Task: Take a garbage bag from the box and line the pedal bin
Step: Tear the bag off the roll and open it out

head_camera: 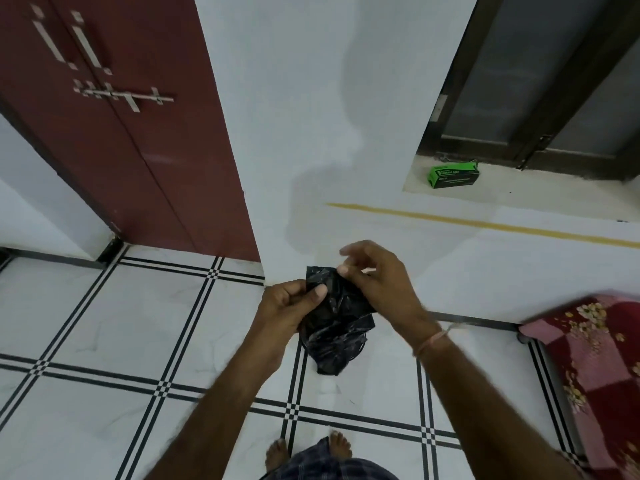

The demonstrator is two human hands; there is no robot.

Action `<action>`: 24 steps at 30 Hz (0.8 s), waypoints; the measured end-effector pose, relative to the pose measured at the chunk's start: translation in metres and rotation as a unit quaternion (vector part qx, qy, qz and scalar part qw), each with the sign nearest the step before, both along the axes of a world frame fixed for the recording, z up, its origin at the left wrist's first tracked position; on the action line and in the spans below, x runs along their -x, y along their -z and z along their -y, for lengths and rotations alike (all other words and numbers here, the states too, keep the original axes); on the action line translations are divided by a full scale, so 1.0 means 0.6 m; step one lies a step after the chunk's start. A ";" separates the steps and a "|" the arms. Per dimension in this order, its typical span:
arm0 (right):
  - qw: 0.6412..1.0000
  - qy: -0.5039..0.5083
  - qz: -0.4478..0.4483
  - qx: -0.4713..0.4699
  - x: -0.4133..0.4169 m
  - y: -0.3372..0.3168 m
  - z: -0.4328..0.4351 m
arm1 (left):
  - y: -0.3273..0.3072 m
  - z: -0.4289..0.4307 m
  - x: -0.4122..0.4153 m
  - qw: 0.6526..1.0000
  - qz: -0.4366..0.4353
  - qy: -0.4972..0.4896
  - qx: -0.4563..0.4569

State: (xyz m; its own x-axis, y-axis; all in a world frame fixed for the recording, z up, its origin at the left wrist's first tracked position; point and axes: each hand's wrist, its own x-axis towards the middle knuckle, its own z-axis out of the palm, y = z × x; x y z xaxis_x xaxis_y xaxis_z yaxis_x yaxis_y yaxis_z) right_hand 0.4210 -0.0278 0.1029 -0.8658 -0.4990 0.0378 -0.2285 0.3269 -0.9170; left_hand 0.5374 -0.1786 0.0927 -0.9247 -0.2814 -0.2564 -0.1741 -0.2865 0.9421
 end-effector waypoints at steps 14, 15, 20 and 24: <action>0.978 0.063 0.134 0.150 -0.086 0.027 0.061 | 0.009 0.028 0.011 0.990 0.019 -0.068 -0.120; 0.977 0.062 0.135 0.150 -0.088 0.029 0.065 | 0.013 0.032 0.009 0.991 0.022 -0.064 -0.115; 0.962 0.092 0.188 0.177 -0.089 0.032 0.074 | 0.025 0.041 0.002 0.994 0.019 -0.051 -0.096; 0.892 0.156 0.339 0.253 -0.077 0.036 0.070 | 0.037 0.054 -0.001 0.994 0.018 -0.089 -0.059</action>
State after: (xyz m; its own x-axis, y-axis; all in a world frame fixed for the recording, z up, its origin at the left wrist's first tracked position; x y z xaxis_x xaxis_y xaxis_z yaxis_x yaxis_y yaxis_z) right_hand 0.4669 -0.0700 0.0811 -0.8688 -0.2976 -0.3957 0.4653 -0.2178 -0.8579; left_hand 0.5377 -0.2110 0.0704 -0.8528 -0.4056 -0.3289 -0.1435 -0.4237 0.8944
